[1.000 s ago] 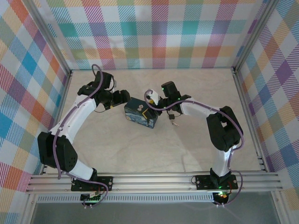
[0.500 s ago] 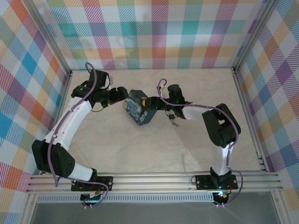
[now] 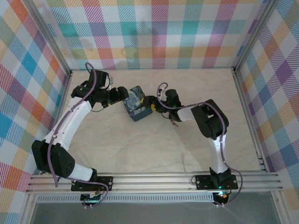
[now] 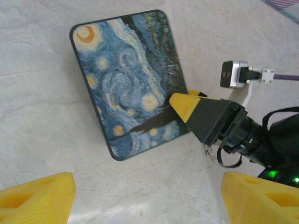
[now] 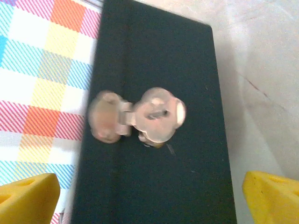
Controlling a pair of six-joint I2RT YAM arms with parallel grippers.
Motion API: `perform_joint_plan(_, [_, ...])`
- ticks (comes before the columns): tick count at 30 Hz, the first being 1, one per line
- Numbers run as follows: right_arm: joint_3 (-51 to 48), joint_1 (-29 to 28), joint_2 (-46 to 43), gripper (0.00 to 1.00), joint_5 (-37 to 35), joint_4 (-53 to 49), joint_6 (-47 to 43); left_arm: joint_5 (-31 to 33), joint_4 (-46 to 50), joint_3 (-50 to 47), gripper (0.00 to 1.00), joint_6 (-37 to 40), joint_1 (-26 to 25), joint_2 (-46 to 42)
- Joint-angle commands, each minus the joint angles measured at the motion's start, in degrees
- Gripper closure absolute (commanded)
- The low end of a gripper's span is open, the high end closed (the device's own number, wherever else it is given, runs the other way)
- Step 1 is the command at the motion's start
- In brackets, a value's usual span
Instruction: Unlock the padlock with the key
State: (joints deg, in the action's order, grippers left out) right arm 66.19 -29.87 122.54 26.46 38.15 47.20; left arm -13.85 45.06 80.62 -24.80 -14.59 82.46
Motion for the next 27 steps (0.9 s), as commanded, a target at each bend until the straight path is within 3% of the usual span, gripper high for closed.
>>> perform_joint_plan(1, [2.1, 0.5, 0.3, 0.00, 0.4, -9.9, -9.0, 1.1, 1.3, 1.8, 0.18, 0.3, 0.7, -2.3])
perform_joint_plan(7, [0.9, 0.7, -10.2, 0.00, -6.4, -24.6, -25.3, 7.6, 0.1, -1.7, 0.17, 4.5, 1.0, -3.0])
perform_joint_plan(8, [-0.6, 0.8, -12.8, 0.00, -8.9, -25.3, -27.3, 8.5, -2.0, -4.1, 0.14, 5.2, 1.0, -3.3])
perform_joint_plan(9, [-1.9, 1.0, -15.5, 0.00, -11.3, -26.4, -28.9, 9.0, -4.0, -5.9, 0.01, 5.4, 1.5, -3.4])
perform_joint_plan(11, [-4.6, 1.8, -20.9, 0.00, -14.6, -28.2, -31.9, 11.3, -7.7, -9.6, 0.00, 5.4, 2.0, -3.8])
perform_joint_plan(14, [-9.1, 3.7, -29.6, 0.00, -23.2, -32.1, -36.6, 20.8, -17.6, -18.5, 0.00, 5.3, 2.2, -7.1])
perform_joint_plan(19, [-17.7, 12.5, -40.8, 0.00, -30.8, -37.1, -41.6, 31.6, -47.2, -39.4, 0.00, 16.9, 2.8, -14.6])
perform_joint_plan(23, [-26.2, 18.3, -47.2, 0.00, -32.4, -36.0, -44.4, 37.5, -55.2, -43.8, 0.00, 21.0, 3.7, -8.8])
perform_joint_plan(27, [-38.4, 20.9, -50.9, 0.00, -32.3, -21.9, -47.7, 38.1, -70.8, -49.8, 0.04, 24.7, 3.8, -2.1])
